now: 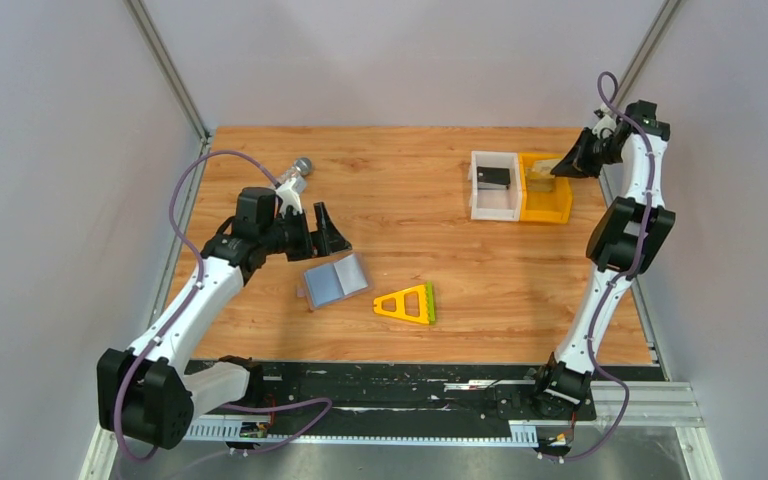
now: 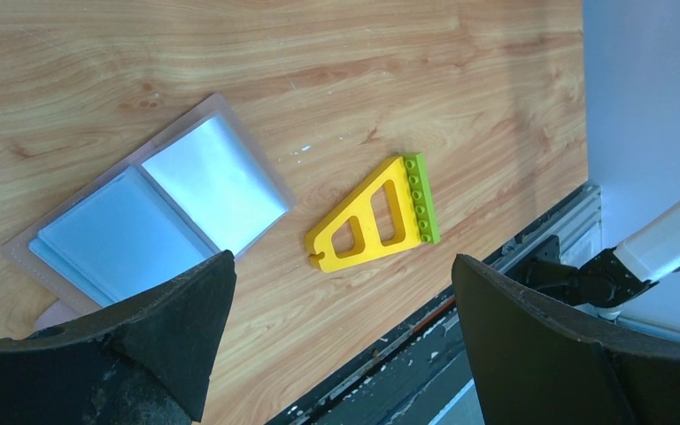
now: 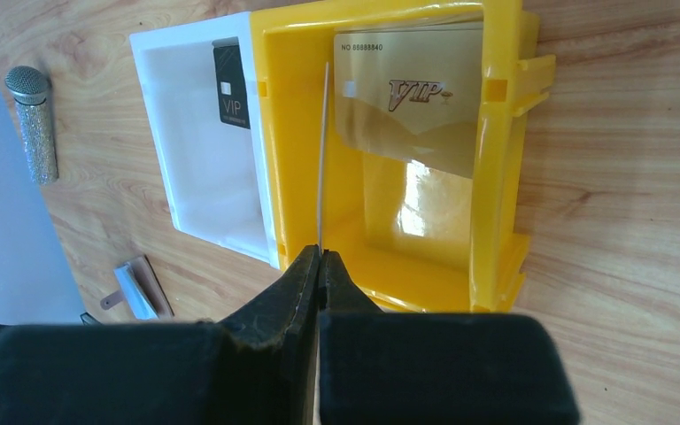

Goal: Take the credit cards out of the card holder
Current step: Place the credit card in the storage box.

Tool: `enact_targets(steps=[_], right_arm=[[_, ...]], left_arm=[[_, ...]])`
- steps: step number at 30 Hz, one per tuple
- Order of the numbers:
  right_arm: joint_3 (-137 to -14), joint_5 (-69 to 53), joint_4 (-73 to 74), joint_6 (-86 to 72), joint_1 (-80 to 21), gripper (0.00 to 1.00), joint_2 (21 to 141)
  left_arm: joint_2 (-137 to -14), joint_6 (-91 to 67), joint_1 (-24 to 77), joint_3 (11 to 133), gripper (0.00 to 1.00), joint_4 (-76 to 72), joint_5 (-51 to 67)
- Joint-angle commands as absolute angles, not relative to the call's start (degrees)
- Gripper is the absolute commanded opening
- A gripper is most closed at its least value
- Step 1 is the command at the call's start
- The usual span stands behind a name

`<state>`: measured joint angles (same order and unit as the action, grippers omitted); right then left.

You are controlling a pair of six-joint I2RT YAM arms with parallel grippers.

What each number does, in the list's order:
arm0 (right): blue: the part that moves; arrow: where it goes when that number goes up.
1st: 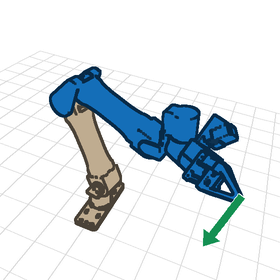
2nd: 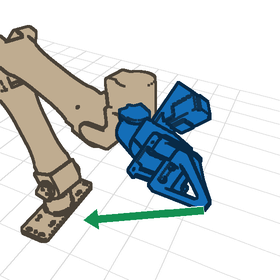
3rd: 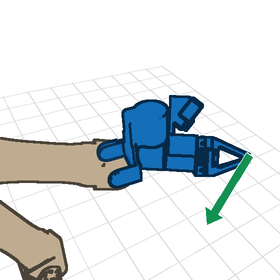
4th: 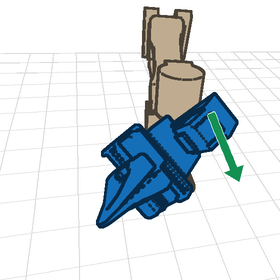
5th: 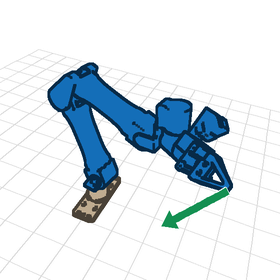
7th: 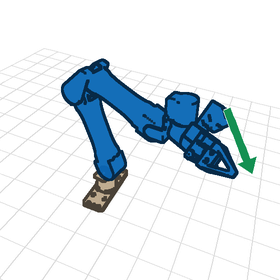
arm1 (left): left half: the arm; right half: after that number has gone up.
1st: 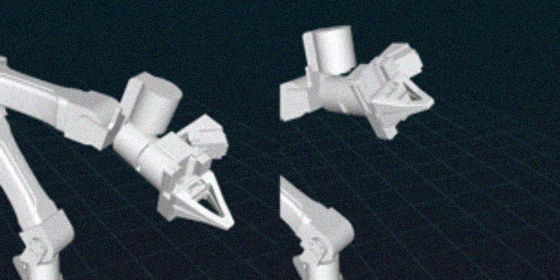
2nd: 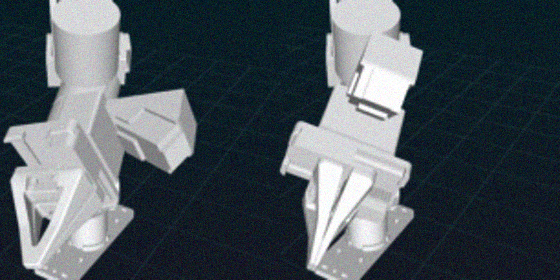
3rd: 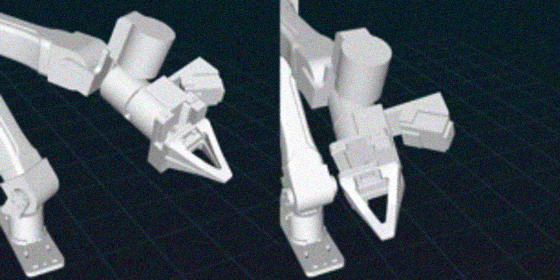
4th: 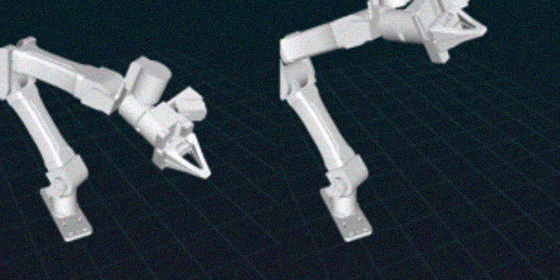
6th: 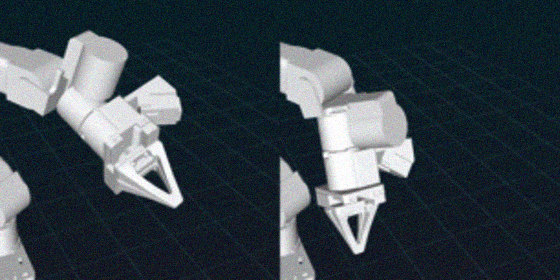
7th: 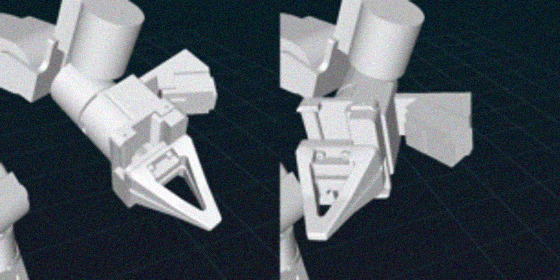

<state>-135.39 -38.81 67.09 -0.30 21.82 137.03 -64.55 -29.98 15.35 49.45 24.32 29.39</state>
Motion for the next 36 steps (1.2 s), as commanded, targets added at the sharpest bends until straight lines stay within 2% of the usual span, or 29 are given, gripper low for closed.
enact_targets(steps=[1, 9, 36], right_arm=[[-138.41, -41.25, 64.86, 0.35, 21.50, 0.00, 139.20], [-139.50, -41.26, 63.14, 0.35, 21.52, 0.01, 141.28], [-140.08, -36.93, 52.85, -5.20, 21.45, 0.14, 142.55]], left_arm=[[-65.26, -30.66, 15.56, 51.24, 1.00, 21.19, 28.72], [-67.11, -32.12, 15.56, 50.15, 1.00, 19.08, 29.65], [-68.47, -32.49, 15.55, 49.60, 1.00, 18.51, 29.04]])
